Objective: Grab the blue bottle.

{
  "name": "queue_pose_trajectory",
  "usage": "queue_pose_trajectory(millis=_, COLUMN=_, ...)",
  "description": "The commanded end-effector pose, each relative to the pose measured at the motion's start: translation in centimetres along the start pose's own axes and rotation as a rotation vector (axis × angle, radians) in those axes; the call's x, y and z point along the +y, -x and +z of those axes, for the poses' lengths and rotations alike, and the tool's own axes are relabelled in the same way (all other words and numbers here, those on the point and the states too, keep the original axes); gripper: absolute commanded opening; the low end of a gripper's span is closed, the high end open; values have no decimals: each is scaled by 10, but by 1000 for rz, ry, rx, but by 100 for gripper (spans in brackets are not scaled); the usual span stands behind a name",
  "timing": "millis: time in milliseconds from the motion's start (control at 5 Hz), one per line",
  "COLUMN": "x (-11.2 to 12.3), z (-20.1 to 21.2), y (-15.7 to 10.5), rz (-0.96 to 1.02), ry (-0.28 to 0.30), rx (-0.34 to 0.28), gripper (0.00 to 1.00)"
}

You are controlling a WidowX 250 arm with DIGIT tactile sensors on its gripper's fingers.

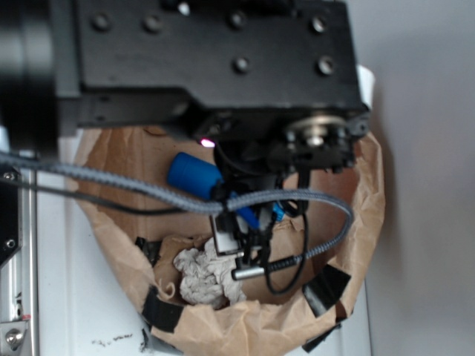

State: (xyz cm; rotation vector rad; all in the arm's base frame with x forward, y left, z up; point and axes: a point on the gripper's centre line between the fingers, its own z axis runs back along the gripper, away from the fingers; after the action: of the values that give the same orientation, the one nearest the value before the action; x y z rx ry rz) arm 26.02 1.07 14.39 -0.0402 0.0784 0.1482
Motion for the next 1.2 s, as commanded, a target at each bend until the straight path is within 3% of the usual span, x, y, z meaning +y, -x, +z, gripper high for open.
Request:
queue_pose_trajectory(millis=0, x=4, z=16, y=-5, rz=13, ry=7, rx=-64, gripper=100)
queue_pose_trajectory(millis=600, x=4, z=16, y=-5, rz=13, ry=7, rx=-64, gripper=100)
queue_pose_trajectory(millis=800, x=20, z=5, y=-14, rz=19, ry=-14, rx=-12, gripper=100)
queue_pose_trajectory(millis=1000, x=29, z=-10, y=-15, rz=-15, ry=-29, rx=-20, gripper=100)
